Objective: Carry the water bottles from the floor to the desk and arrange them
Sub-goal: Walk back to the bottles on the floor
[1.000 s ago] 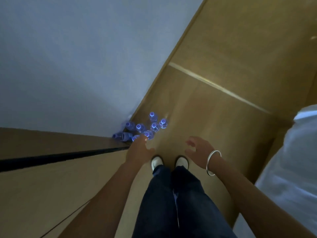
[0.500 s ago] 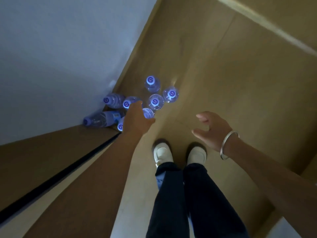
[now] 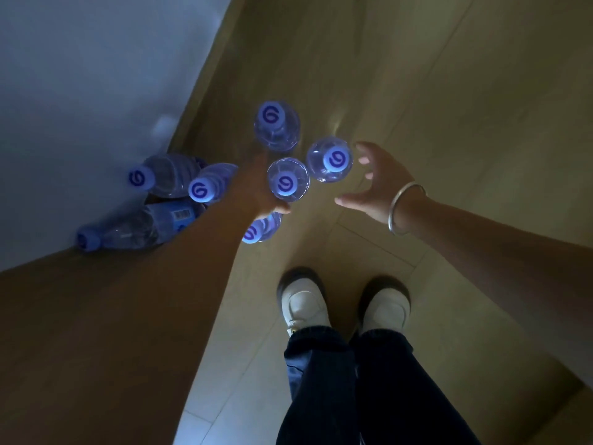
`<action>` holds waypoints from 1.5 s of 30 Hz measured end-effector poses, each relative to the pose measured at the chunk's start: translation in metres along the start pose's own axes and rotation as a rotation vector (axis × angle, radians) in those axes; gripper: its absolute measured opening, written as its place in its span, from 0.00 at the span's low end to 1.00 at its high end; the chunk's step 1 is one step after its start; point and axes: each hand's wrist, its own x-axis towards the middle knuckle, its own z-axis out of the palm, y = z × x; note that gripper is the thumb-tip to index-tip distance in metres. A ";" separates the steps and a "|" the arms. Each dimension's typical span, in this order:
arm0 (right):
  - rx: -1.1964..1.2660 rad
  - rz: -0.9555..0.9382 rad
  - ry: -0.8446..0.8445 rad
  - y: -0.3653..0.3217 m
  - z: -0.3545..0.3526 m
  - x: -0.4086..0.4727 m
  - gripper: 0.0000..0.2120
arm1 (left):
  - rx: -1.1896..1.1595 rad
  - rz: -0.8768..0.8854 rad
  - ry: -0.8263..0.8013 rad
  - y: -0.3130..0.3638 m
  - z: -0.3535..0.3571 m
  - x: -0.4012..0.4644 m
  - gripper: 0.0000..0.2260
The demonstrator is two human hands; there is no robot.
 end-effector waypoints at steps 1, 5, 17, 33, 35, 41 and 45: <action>0.007 -0.020 -0.015 -0.003 0.001 0.006 0.46 | -0.024 0.021 -0.014 -0.001 0.003 0.003 0.44; -0.039 -0.084 -0.032 -0.012 0.005 0.026 0.49 | -0.116 0.089 0.000 -0.007 0.011 0.006 0.43; -0.139 -0.124 -0.004 -0.020 0.009 0.034 0.29 | -0.047 0.179 0.079 -0.001 0.006 -0.007 0.25; -0.459 -0.328 -0.215 -0.139 -0.123 -0.200 0.29 | -0.195 0.072 0.369 0.082 -0.067 -0.273 0.28; -0.461 -0.374 -0.189 -0.164 -0.140 -0.238 0.29 | -0.225 0.031 0.420 0.096 -0.085 -0.319 0.28; -0.483 -0.527 -0.161 -0.227 -0.172 -0.349 0.24 | -0.348 -0.047 0.508 0.121 -0.122 -0.446 0.29; -0.543 -0.664 -0.163 -0.262 -0.181 -0.417 0.23 | -0.141 -0.128 0.690 0.130 -0.134 -0.525 0.22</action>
